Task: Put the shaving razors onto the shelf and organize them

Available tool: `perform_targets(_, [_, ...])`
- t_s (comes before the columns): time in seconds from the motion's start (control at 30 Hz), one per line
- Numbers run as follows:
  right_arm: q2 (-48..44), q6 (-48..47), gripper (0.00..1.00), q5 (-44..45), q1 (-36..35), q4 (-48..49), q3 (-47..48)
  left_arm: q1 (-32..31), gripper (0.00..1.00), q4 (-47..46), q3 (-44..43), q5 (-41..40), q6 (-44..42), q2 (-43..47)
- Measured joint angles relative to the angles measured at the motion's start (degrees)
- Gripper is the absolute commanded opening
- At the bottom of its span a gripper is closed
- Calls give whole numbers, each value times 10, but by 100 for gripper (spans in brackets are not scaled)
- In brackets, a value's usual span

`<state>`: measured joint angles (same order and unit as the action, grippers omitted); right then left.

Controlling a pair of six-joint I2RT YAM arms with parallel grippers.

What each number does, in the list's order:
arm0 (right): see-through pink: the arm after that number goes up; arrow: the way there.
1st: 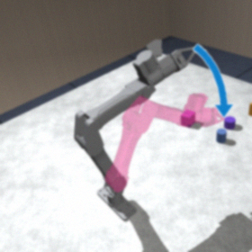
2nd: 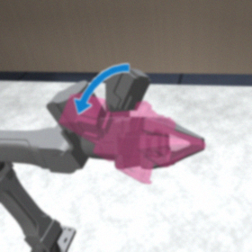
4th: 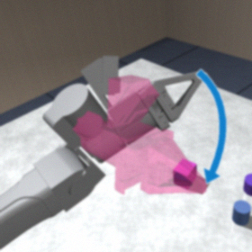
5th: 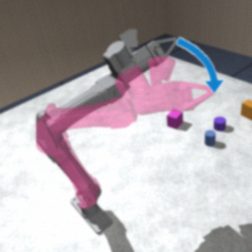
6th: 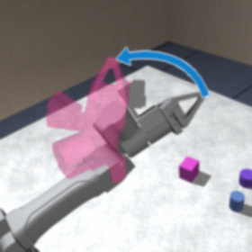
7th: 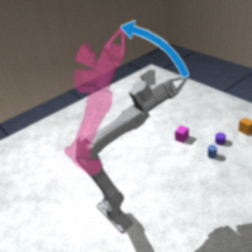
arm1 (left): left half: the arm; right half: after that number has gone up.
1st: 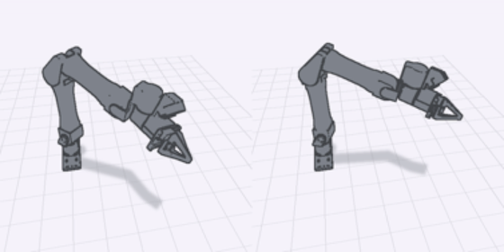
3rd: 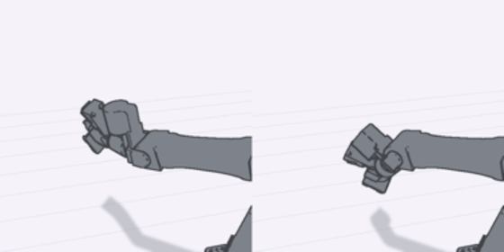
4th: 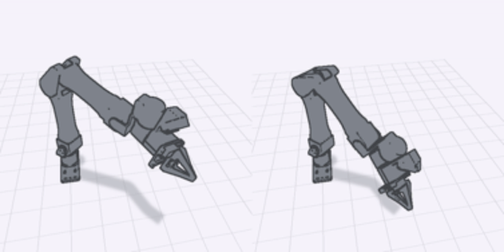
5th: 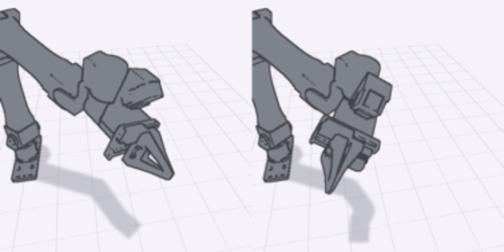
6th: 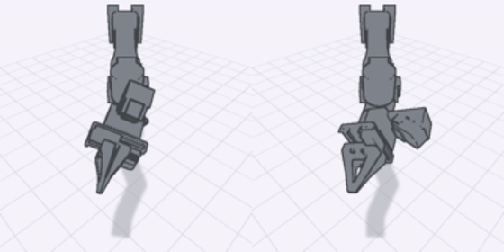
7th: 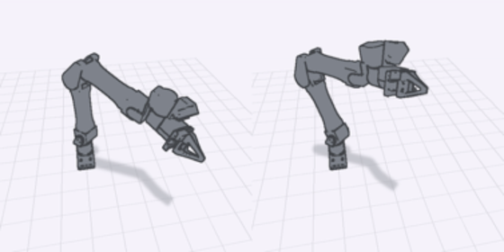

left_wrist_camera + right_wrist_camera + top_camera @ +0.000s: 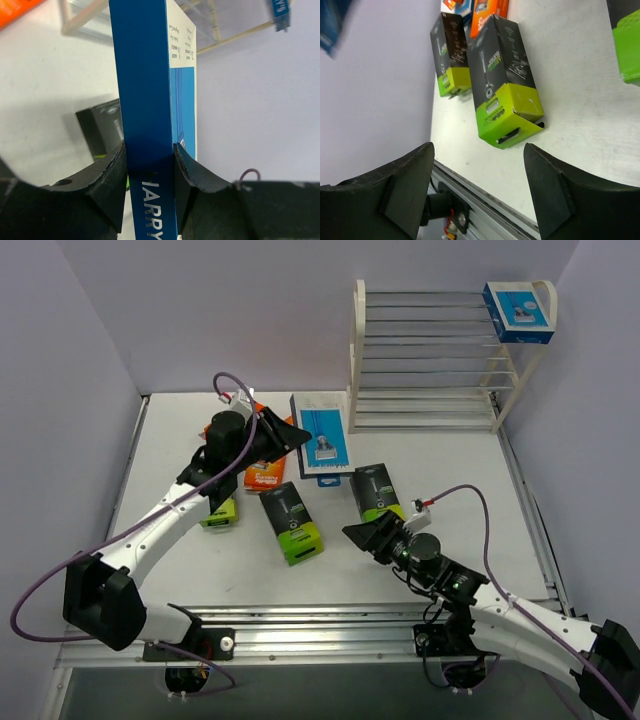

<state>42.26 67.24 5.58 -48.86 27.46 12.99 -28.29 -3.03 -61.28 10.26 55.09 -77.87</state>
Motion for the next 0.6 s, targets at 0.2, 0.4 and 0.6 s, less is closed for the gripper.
perform_targets(0.2, [-3, -55, 69, -29, 0, -25, -14, 7, 2, 63, -166, 21, -28, -74])
perform_targets(0.4, [52, -102, 68, -68, 1, -24, -18, 8, 2, 118, -337, 29, -31, -174])
perform_targets(0.6, [61, -148, 78, -101, 14, -30, -3, 2, 2, 139, -517, 39, -15, -283])
